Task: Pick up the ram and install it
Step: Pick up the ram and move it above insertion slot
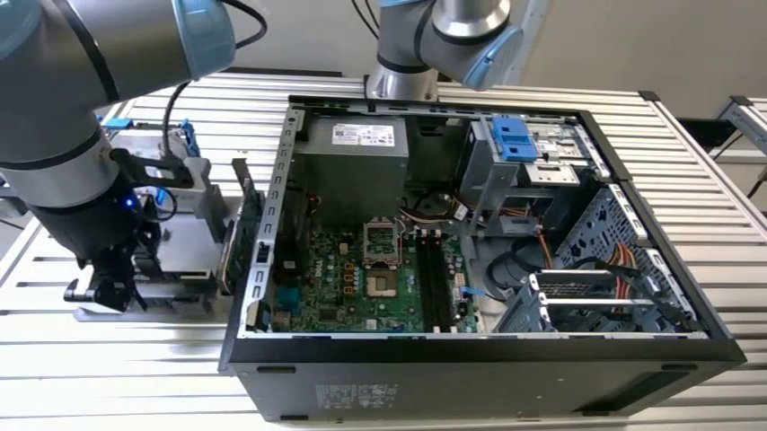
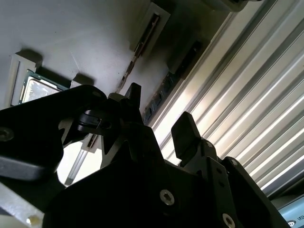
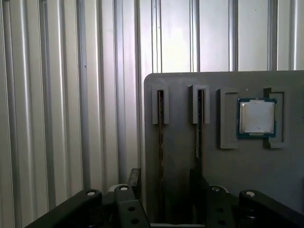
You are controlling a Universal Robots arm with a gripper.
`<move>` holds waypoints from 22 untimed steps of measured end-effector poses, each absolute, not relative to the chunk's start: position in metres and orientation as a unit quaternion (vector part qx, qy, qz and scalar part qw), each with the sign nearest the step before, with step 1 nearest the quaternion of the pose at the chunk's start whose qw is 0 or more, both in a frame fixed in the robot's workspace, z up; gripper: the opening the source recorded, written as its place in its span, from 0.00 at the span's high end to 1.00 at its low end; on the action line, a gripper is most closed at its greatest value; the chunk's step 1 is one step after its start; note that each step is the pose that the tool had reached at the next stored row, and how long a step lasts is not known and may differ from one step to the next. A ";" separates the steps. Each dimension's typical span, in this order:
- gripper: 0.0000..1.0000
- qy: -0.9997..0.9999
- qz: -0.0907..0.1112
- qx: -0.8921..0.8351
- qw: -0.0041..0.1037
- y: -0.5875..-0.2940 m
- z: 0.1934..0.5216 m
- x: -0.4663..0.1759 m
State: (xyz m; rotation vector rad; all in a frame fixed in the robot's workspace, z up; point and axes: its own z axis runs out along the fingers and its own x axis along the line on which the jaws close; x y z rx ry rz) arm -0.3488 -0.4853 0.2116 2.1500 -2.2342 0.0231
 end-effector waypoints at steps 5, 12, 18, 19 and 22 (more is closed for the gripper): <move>0.00 -0.723 0.007 0.691 0.020 -0.485 0.207 -0.348; 0.00 -0.724 0.007 0.690 0.020 -0.485 0.205 -0.348; 0.00 -0.724 0.008 0.690 0.019 -0.485 0.202 -0.349; 0.00 -0.724 0.009 0.689 0.019 -0.485 0.202 -0.349; 0.00 -0.724 0.009 0.690 0.018 -0.485 0.200 -0.350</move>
